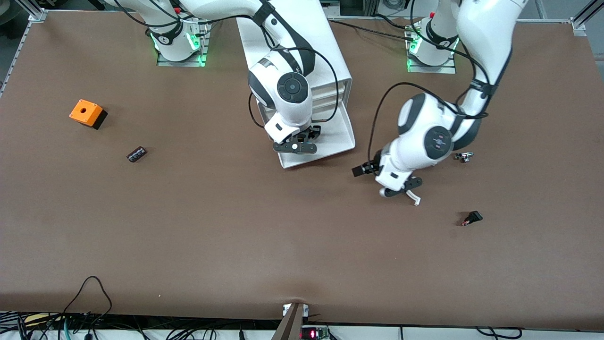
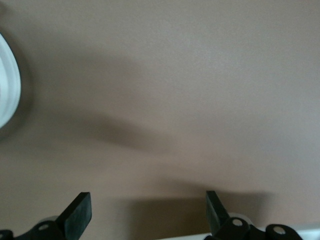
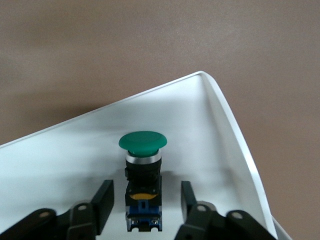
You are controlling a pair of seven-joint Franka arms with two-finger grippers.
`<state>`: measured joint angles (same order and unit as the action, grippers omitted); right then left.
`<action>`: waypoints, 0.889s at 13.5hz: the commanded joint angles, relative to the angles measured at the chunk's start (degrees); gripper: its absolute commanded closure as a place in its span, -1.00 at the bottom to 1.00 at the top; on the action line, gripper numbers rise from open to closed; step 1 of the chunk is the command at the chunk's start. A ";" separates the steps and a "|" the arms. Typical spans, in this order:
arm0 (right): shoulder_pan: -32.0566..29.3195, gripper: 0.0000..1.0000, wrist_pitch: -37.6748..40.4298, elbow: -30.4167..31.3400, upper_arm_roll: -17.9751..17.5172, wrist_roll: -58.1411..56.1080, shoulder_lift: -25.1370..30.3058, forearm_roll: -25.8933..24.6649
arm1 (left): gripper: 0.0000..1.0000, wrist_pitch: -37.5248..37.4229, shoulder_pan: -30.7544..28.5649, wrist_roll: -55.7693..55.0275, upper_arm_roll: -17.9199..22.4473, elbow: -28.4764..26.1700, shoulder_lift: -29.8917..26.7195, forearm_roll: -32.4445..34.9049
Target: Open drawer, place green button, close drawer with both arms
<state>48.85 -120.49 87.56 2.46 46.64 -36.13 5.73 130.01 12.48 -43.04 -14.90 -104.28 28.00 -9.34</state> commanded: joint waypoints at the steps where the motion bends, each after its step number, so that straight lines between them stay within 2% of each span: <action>1: 0.38 -0.76 0.70 -1.60 0.96 0.22 0.17 -0.81 | -1.00 3.92 3.77 -10.89 0.22 0.83 2.49 7.39; 2: -0.15 -0.93 1.31 -1.69 1.57 -0.40 1.31 -0.72 | -1.00 5.93 5.52 -13.36 0.30 1.18 3.63 7.93; 3: -1.11 -0.99 2.79 -1.78 2.88 -0.84 2.80 -0.55 | -1.00 7.17 6.76 -15.04 0.31 1.45 4.86 8.20; 6: -4.54 -0.99 8.68 -3.09 3.95 -7.94 7.20 -0.54 | -1.00 7.63 10.01 -18.04 0.66 3.47 6.72 8.29; 9: -5.60 -0.99 11.42 -3.18 10.17 -11.29 10.54 0.16 | -1.00 7.63 13.27 -24.52 0.66 4.17 7.42 12.40; 12: -6.56 -0.99 14.06 -3.18 13.61 -18.92 13.00 2.34 | -1.00 6.84 13.89 -26.75 0.13 5.23 8.04 13.30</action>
<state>42.67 -107.87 84.03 15.03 31.85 -24.83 6.18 138.04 25.68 -67.72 -14.91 -101.18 34.85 2.46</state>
